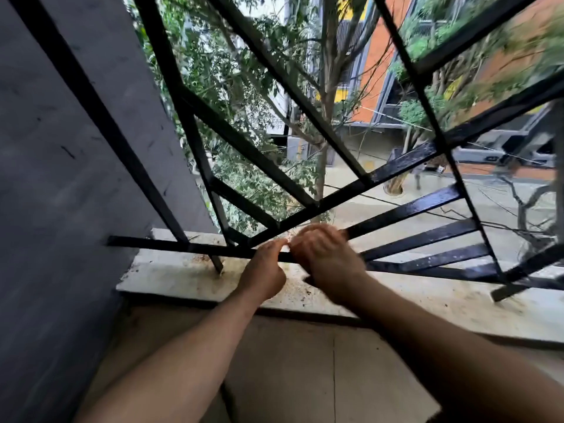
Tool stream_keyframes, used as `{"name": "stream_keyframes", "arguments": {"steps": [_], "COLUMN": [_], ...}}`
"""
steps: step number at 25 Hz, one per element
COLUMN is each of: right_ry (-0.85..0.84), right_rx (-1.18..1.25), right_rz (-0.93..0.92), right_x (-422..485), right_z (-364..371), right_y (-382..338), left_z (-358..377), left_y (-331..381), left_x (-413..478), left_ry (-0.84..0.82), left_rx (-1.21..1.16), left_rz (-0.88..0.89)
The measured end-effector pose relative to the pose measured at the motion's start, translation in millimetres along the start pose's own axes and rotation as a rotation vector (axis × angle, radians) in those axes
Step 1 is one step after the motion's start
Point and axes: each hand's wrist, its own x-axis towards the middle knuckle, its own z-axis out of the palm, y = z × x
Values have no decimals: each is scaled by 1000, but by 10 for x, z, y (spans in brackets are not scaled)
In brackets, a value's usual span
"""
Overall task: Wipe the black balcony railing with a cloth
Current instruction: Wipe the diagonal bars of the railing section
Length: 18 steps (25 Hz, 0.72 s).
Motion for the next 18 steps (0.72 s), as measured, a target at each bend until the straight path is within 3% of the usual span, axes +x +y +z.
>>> {"name": "stream_keyframes", "arguments": {"steps": [3, 5, 11, 14, 16, 18], "right_ry": [-19, -190, -162, -1, -52, -150], "right_rx": [-31, 73, 571, 314, 65, 51], "right_rz": [190, 124, 73, -57, -8, 48], "right_x": [32, 182, 968, 670, 432, 497], "right_z": [-103, -189, -35, 235, 265, 98], "right_y": [100, -147, -977, -735, -524, -639], "left_z": [-110, -205, -411, -451, -449, -471], "left_y": [-106, -46, -79, 10, 77, 70], "left_x": [-97, -126, -114, -101, -133, -159], "left_ry": [-33, -13, 32, -101, -114, -110], "left_rx": [21, -101, -40, 5, -3, -10], "left_rz": [-54, -189, -506, -472, -413, -392]}}
